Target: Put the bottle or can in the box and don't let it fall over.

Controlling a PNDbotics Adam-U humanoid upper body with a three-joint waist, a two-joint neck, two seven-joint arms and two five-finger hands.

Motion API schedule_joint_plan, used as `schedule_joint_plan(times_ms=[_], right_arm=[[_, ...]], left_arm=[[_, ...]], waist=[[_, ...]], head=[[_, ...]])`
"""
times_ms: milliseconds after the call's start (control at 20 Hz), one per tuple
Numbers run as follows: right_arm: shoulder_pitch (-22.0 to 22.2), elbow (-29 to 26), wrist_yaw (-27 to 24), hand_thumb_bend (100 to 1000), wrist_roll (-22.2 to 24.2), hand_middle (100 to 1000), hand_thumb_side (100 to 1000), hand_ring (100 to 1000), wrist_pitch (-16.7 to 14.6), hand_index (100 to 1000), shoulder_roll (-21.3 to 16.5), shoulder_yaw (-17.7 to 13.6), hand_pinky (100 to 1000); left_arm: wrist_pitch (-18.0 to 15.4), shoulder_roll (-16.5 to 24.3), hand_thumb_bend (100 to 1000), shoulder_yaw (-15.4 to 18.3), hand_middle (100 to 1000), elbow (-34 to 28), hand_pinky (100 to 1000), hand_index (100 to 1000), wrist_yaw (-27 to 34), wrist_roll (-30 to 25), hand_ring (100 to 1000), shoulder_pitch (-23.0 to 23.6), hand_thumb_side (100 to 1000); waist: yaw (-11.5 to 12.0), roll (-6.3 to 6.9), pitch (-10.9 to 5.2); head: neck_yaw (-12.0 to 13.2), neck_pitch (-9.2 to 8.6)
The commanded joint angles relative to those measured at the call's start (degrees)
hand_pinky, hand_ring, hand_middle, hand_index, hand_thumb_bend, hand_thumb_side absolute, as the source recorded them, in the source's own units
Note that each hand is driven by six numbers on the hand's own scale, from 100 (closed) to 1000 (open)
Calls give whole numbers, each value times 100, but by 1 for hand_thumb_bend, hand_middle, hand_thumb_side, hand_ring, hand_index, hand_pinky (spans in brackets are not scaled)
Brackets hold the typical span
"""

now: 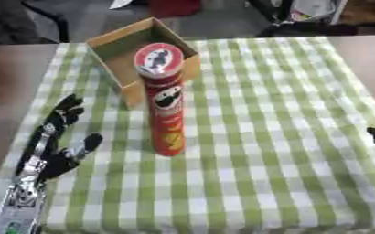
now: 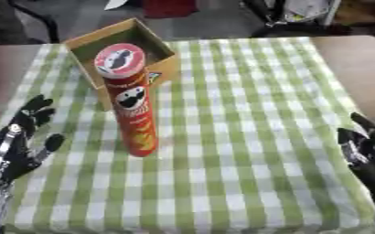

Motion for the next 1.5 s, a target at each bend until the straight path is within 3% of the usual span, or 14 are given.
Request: schedule_joint_plan(times_ms=[50, 350, 850, 1500], right_arm=[[-39, -108, 12, 165, -13, 999, 546, 861, -1, 937, -74, -26, 987], [-31, -99, 9, 164, -8, 1000, 547, 861, -2, 937, -71, -18, 987], [-23, -89, -1, 164, 13, 1000, 547, 861, -6, 937, -54, 6, 988], [-15, -87, -7, 163, 32, 1000, 548, 861, -4, 937, -33, 21, 988]], left_arm=[[33, 193, 822, -202, 872, -26, 921, 986, 148, -60, 874, -168, 683], [194, 326, 891, -557, 870, 197, 920, 988, 289, -76, 873, -522, 762], [383, 394, 829, -990, 861, 508, 920, 986, 20, 31, 865, -1221, 748], [144, 398, 818, -1456, 865, 925, 924, 990, -167, -351, 867, -1779, 753]], waist=[[-23, -10, -64], [-70, -16, -75], [-105, -43, -96], [-181, -45, -117]], head=[[16, -54], [36, -42], [67, -34], [103, -29]])
